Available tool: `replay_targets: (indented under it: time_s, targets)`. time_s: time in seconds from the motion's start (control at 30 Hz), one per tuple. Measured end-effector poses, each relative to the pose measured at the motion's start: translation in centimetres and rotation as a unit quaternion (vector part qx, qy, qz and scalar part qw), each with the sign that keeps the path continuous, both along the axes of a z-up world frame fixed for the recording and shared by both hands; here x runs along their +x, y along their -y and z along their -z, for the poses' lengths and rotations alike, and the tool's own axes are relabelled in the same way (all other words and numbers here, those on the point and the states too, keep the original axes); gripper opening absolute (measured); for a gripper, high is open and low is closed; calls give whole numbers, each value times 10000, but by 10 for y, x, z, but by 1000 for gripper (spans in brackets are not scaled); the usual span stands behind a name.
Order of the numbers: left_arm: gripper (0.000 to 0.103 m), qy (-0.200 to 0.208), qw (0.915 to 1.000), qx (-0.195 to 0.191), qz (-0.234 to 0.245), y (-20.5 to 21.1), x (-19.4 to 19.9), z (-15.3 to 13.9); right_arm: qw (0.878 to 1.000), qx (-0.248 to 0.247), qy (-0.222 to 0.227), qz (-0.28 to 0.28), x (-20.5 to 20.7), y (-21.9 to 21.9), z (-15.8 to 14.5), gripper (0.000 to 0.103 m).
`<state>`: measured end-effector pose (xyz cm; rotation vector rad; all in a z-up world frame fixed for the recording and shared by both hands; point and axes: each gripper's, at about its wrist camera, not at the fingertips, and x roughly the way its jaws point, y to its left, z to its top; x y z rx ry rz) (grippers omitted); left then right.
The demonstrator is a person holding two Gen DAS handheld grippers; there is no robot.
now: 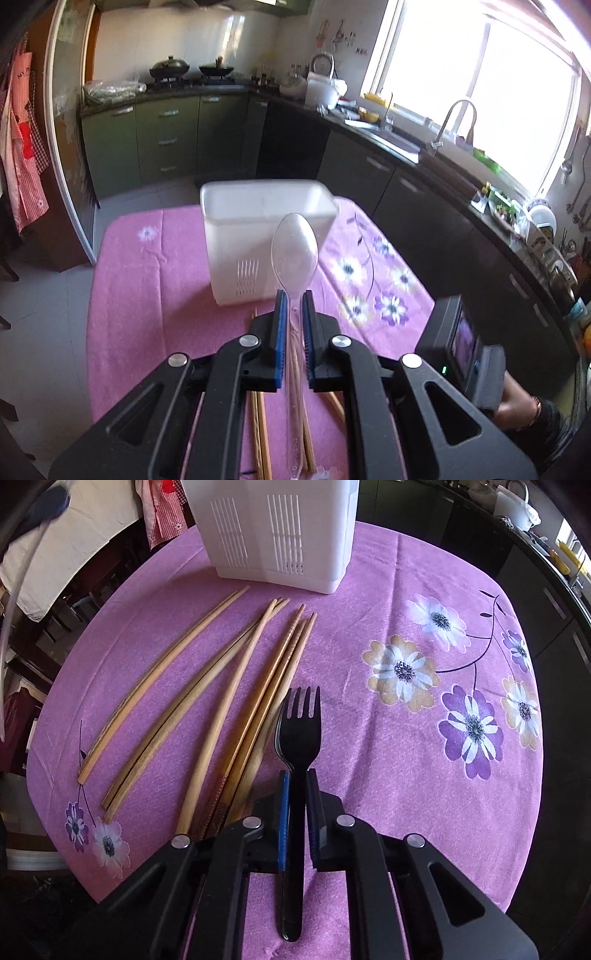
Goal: Organize utensils
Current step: 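Drop the spoon into the white caddy with the left gripper while the right gripper drops the fork in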
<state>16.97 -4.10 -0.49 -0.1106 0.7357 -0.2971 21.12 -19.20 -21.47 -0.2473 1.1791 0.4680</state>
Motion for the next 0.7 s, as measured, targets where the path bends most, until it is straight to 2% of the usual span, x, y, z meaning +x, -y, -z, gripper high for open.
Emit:
replay_targets:
  time_s: [0.07, 0.13, 0.27, 0.3, 0.4, 0.53, 0.7]
  targets:
    - [8, 484, 9986, -159, -111, -4, 11, -28, 9999, 124, 14, 19, 0, 4, -1, 9]
    - [8, 1029, 9938, -265, -332, -7, 26, -51, 9997, 223, 49, 39, -4, 10, -3, 9]
    - [8, 1923, 9788, -392, -583, -8, 57, -75, 9989, 428, 197, 65, -6, 23, -9, 9]
    - [8, 2044, 9761, -429, -602, -6, 65, -76, 9986, 479, 229, 64, -8, 24, -11, 9]
    - [8, 2226, 9711, -461, -727, -2, 94, -71, 9970, 666, 378, 69, -11, 26, -21, 9]
    - [8, 2359, 9670, -176, -944, 6, 121, -54, 9938, 953, 573, 50, -10, 30, -42, 9]
    - [9, 2144, 9723, -54, -927, 7, 131, -21, 9864, 1336, 954, -31, -7, 30, -80, 9]
